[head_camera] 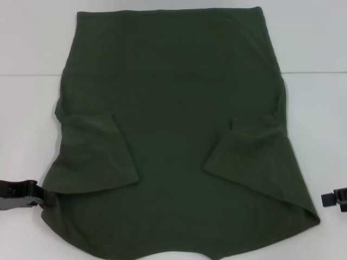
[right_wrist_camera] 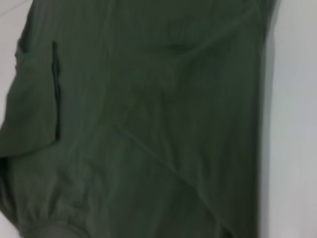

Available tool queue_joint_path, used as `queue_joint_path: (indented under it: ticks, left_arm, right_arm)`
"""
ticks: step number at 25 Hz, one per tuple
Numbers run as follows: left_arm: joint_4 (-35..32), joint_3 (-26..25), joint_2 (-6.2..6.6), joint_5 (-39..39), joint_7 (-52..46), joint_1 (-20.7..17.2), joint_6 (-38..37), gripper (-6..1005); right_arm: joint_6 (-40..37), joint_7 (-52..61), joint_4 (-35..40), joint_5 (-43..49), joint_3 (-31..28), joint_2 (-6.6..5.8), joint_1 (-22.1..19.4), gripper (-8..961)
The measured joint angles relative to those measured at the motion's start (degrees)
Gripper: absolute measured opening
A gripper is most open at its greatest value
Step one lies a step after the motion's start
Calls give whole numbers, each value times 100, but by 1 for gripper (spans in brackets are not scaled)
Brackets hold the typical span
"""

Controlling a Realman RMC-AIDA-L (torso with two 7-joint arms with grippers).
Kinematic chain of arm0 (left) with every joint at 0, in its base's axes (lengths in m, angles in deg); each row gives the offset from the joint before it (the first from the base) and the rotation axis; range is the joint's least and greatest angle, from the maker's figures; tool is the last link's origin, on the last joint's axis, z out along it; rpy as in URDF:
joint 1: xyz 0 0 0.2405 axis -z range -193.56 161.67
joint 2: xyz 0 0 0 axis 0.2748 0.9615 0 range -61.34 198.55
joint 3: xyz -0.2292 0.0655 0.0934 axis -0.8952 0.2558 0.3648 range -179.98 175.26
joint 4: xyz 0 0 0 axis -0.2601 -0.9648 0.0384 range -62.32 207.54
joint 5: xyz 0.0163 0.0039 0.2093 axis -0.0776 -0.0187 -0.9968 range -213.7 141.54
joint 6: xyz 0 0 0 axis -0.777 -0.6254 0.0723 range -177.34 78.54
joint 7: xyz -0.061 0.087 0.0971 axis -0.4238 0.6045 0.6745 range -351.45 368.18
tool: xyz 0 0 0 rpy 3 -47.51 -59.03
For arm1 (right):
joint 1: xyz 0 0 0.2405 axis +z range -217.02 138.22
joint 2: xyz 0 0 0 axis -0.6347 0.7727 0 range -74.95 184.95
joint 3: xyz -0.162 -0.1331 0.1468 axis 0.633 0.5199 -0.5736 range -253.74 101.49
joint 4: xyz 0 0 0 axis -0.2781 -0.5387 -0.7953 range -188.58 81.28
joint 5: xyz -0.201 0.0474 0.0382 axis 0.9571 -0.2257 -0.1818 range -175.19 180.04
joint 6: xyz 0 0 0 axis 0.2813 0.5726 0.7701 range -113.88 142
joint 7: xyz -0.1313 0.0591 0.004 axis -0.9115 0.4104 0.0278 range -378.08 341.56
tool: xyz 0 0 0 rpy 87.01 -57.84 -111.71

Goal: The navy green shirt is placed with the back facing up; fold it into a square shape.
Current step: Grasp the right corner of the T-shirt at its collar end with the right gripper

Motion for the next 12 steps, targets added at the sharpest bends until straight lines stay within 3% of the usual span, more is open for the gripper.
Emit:
queue_joint_path:
  ticks: [4,12]
  left_arm:
    - [10,0,0,0,2,0,1,22]
    - [4,-16,-4,1,14,-16,0,22]
  right_arm:
    - [124,-67,-66,113,11,37,24,794]
    - [266,-236,-136,122,242,232,61,795]
